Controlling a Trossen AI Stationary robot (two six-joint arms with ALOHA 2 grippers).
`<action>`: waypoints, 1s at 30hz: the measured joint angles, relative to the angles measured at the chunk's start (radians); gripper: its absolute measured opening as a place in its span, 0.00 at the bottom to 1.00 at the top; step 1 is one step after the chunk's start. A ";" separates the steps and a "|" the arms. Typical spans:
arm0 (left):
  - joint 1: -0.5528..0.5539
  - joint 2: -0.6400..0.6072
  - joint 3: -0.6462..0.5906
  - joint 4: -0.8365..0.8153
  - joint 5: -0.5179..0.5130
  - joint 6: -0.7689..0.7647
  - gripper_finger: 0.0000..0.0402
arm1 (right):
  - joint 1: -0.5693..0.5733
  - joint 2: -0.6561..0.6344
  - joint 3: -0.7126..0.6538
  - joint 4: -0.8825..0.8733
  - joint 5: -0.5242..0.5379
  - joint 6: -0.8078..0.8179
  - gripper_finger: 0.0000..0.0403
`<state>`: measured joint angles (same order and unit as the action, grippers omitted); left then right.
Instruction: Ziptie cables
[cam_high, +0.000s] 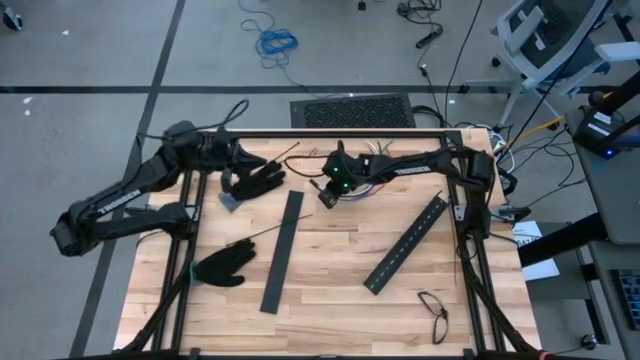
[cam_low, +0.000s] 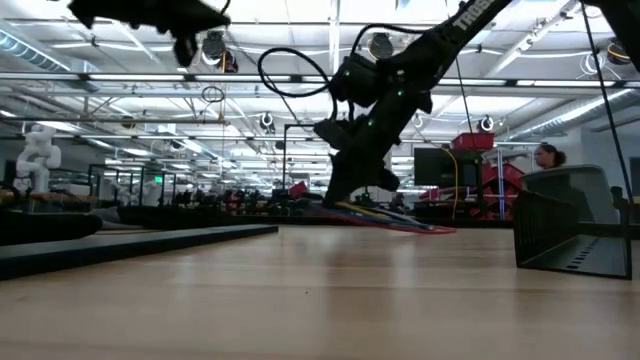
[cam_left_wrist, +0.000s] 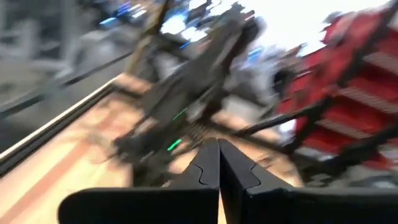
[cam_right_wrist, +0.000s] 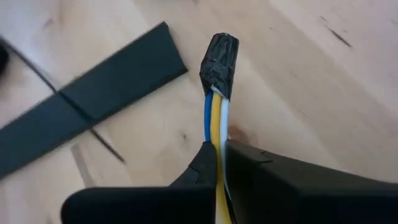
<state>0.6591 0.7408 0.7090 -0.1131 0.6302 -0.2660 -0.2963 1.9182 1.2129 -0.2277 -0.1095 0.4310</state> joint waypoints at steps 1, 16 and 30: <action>0.003 -0.006 0.000 -0.051 -0.044 0.029 0.00 | 0.005 -0.012 -0.001 -0.011 -0.004 -0.004 0.00; 0.002 0.024 0.000 0.397 -0.250 -0.143 0.00 | 0.093 0.043 0.002 0.220 -0.102 0.178 0.01; 0.002 0.034 0.000 0.731 -0.374 -0.287 0.00 | 0.153 0.083 0.004 0.308 -0.130 0.280 0.00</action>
<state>0.6609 0.7744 0.7086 0.6177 0.2565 -0.5535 -0.1429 2.0007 1.2164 0.0804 -0.2396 0.7110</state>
